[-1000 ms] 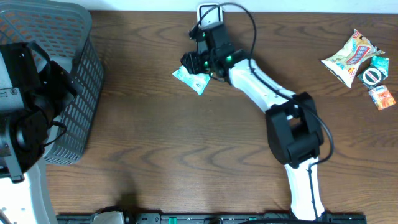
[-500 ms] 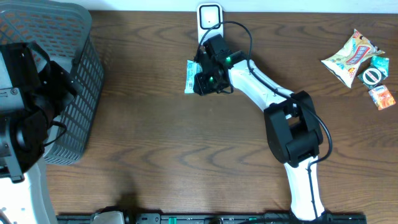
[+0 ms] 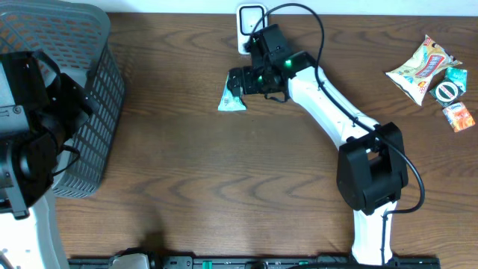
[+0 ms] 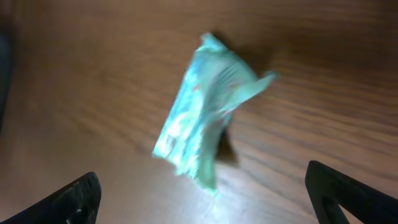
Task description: Scan the item barcode
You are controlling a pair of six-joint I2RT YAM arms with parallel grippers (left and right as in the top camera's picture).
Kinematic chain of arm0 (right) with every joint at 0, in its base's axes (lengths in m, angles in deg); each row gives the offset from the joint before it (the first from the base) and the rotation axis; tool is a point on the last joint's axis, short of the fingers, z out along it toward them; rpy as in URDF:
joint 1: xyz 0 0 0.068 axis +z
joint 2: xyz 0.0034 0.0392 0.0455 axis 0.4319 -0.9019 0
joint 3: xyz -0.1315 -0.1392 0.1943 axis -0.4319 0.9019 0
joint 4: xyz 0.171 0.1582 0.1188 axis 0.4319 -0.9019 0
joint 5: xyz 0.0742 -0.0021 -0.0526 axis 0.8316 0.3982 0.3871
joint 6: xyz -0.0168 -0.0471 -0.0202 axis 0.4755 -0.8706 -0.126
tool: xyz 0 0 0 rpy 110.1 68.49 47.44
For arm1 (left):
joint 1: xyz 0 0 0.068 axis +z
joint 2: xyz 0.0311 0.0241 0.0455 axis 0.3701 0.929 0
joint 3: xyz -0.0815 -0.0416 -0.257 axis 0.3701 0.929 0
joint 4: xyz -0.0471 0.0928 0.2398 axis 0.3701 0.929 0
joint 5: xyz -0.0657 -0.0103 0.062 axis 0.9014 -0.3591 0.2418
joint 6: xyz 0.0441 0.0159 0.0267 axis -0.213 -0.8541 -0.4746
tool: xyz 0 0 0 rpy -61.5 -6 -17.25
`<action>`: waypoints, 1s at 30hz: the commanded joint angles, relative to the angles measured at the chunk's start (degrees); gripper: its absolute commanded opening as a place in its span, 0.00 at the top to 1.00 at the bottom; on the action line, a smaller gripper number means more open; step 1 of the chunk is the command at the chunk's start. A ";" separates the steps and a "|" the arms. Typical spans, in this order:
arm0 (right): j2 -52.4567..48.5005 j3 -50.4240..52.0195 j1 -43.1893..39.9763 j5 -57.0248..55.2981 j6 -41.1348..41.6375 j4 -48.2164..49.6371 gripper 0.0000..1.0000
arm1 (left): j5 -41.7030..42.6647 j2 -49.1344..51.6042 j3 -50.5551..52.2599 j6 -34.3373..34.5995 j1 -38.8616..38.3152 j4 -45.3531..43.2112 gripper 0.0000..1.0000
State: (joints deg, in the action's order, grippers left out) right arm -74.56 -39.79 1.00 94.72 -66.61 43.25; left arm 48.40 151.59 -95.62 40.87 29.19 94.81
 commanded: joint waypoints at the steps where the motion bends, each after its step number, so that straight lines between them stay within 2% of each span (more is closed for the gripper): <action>1: -2.14 -0.09 -0.90 -3.04 8.11 1.92 0.01 | -0.15 0.04 -0.42 0.50 0.28 0.13 0.02; 5: -4.22 -0.09 -0.76 -3.02 8.20 4.81 0.01 | -0.15 0.04 -0.42 0.50 0.28 0.15 0.02; 30: -4.39 -0.09 0.24 -2.38 8.15 5.31 0.01 | -0.15 0.04 -0.42 0.50 0.28 0.15 0.02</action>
State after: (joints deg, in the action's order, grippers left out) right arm -78.78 -39.79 0.80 92.58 -59.07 48.45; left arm 48.40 151.56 -95.62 40.87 29.19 94.81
